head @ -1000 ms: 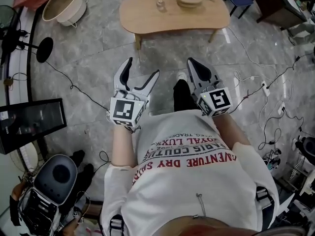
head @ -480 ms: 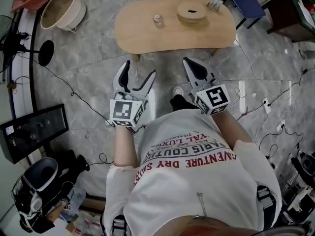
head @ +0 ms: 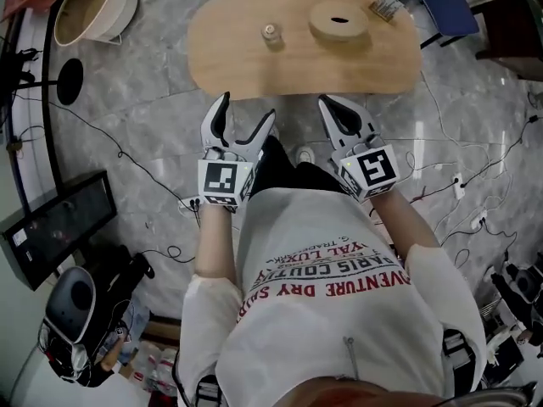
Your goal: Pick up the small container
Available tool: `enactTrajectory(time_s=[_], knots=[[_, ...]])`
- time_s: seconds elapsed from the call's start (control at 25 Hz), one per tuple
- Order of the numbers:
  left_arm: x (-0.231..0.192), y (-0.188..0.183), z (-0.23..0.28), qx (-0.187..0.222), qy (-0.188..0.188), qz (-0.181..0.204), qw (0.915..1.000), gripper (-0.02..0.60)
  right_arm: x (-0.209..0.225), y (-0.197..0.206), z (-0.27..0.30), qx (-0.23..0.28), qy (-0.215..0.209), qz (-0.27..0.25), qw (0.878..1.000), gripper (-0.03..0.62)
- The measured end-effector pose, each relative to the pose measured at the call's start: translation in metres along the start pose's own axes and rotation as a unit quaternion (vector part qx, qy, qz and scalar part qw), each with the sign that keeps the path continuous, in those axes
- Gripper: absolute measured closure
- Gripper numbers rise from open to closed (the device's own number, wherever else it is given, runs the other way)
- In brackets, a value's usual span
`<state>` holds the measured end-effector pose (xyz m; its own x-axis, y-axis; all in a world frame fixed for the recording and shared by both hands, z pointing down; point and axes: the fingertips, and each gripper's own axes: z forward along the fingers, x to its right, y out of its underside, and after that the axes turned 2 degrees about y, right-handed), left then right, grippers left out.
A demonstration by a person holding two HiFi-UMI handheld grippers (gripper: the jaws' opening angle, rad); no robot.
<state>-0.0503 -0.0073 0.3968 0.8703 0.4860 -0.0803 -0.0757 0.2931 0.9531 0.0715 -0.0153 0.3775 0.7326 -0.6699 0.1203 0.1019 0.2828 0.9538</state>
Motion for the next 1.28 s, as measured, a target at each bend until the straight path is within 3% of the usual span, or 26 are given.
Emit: enactTrajectory(time_s=[0.2, 0.36, 0.68, 1.0, 1.28], knots=[[-0.038, 0.033, 0.066, -0.001, 0.023, 0.013, 0.9997, 0.200, 0.030, 0.019, 0.055, -0.014, 0.014, -0.005, 1.000, 0.599], [-0.068, 0.074, 0.121, -0.025, 0.044, 0.010, 0.9987, 0.180, 0.056, 0.040, 0.103, -0.030, 0.034, 0.011, 0.999, 0.599], [-0.130, 0.177, 0.223, -0.073, 0.063, -0.008, 0.9953, 0.138, 0.108, 0.109, 0.204, -0.046, 0.071, 0.055, 0.995, 0.599], [-0.141, 0.274, 0.302, -0.125, 0.084, -0.016, 0.9885, 0.127, 0.147, 0.181, 0.257, -0.070, 0.091, 0.085, 0.990, 0.599], [-0.148, 0.304, 0.352, -0.108, 0.069, -0.023, 0.9915, 0.118, 0.180, 0.224, 0.280, -0.081, 0.114, 0.093, 0.986, 0.599]])
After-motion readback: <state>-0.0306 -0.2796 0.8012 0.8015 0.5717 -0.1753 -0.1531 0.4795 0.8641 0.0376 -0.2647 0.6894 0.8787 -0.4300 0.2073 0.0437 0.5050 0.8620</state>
